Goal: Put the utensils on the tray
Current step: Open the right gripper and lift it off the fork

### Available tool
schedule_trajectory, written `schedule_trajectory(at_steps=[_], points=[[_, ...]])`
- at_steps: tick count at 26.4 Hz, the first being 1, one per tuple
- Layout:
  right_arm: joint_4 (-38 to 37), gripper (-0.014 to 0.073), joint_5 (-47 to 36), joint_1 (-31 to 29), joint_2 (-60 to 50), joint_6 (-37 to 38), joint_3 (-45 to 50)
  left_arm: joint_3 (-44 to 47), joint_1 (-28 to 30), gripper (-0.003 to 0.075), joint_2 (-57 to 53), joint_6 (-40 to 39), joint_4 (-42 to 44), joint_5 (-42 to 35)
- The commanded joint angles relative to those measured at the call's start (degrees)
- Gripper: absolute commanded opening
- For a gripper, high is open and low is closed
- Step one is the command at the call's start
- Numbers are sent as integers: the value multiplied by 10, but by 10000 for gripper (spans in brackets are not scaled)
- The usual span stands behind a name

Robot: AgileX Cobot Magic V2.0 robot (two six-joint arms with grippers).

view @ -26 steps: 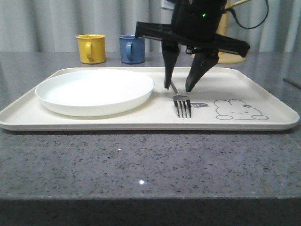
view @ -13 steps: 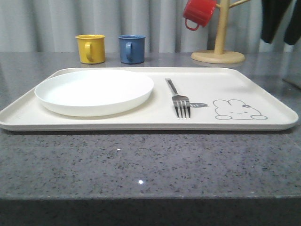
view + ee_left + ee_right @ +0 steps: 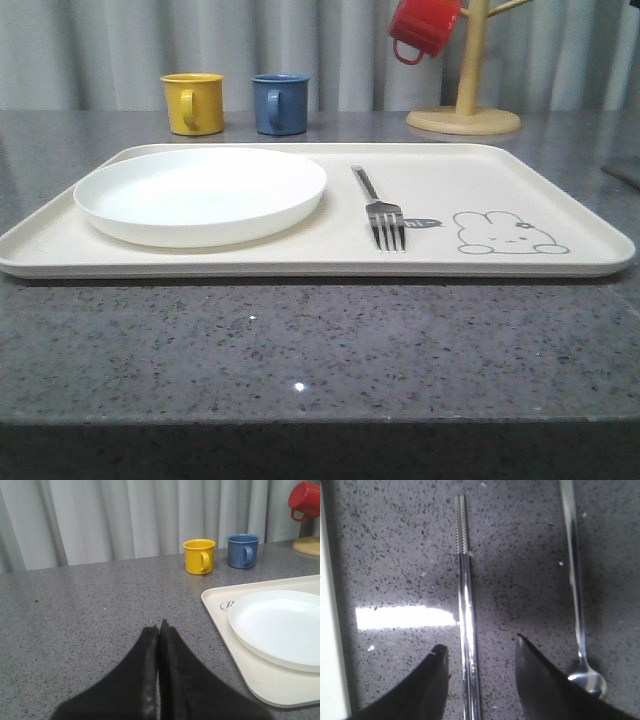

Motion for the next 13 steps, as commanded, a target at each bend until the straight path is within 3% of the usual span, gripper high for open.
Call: schedule_trajectory(at_steps=[1,13], points=[[21,352,-5,-3,-17,-17,0,-16,1,-19,6,-5,-6,-49],[28,352,-20,-3,23,-19,29,-16,1,-19,6,-5,-6,-49]])
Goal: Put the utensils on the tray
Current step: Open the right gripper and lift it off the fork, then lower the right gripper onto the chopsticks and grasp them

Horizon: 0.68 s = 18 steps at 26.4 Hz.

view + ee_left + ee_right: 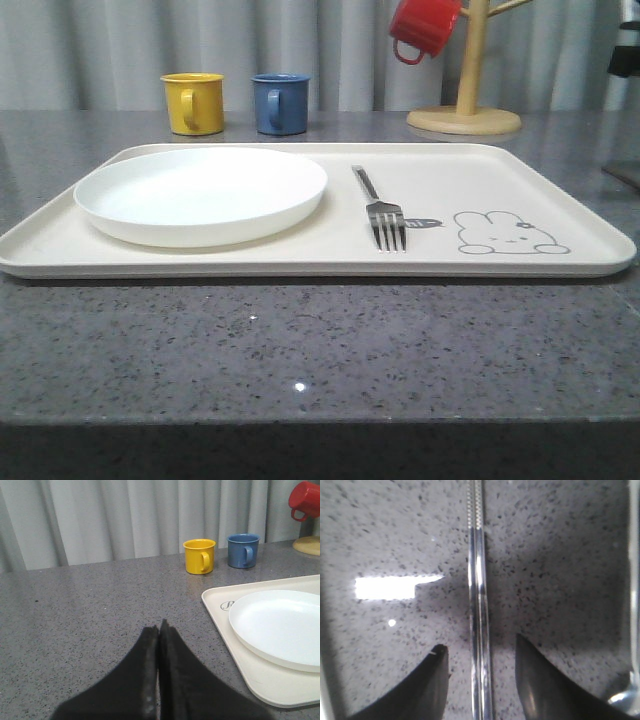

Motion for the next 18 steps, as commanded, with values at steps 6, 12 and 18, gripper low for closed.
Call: schedule_trajectory(at_steps=[6,12,18], points=[[7,352,-22,-3,-18,-9,-6,-16,1,-19,6,-5,-6,-49],[2,352,-31,5,-15,-9,-6,-16,1,-19,6,-5,-6,-49],[-3,352,-35,23,-6,-9,-6,-16,1,-19,6,-5,-6,-49]])
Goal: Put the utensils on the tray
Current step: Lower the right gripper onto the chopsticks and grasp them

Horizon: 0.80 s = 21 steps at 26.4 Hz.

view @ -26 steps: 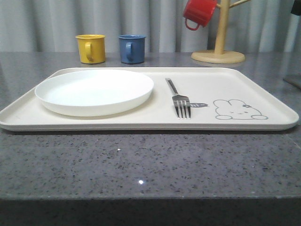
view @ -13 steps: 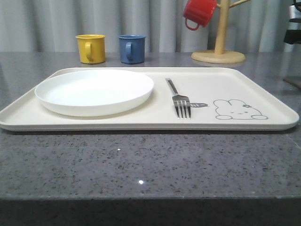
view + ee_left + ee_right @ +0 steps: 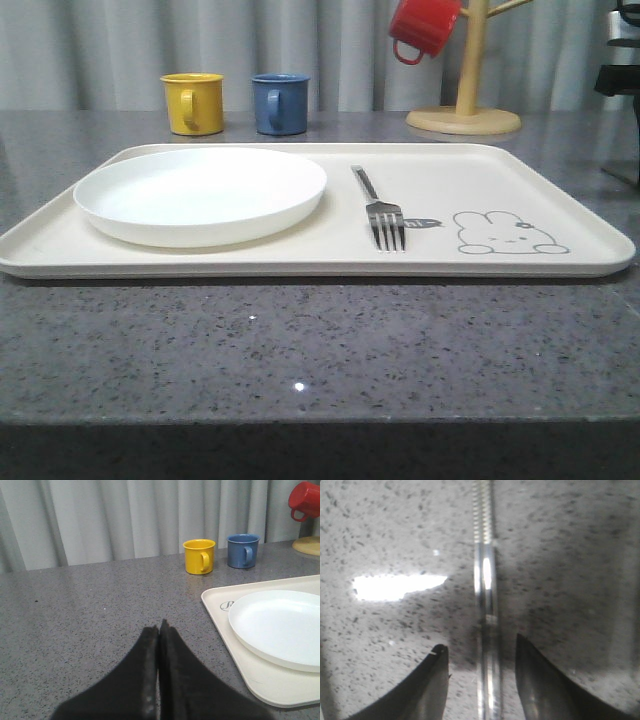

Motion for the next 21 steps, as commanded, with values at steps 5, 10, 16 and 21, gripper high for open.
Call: schedule_trajectory(at_steps=[5,10,16,21], points=[[-5,352,-12,20,-15,-8,-12,-16,1,-19,6,-5,-6,-49],[-7,352,-11,21,-10,-8,-12,-16,1,-19,6,-5,-6,-49],[-15,274,-5,21,-10,-8,-12,-16,1,-19,6,-5,-6,-49],[-15,125,-2,21,-10,-8,-12,-16,1,-19,6,-5,-6,-49]])
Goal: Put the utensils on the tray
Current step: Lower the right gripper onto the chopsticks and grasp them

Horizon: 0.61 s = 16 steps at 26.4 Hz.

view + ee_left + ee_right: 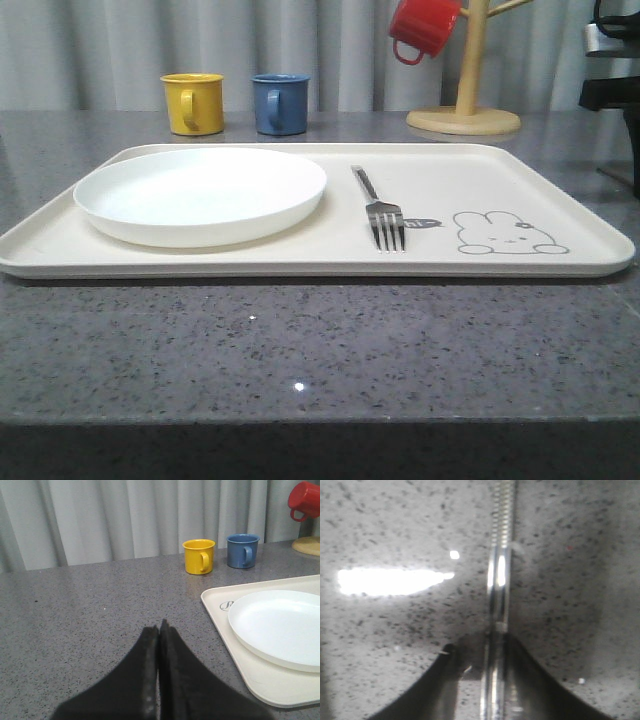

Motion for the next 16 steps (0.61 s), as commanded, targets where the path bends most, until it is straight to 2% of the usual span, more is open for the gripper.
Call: schedule_trajectory(at_steps=[1,16], points=[[9,116,1,-1,-18,-8,-12,-16,1,-19,6,-5,-6,-49],[-9,102,0,-7,-65,-8,-17,-16,1,-19,6,-5,-6,-49]])
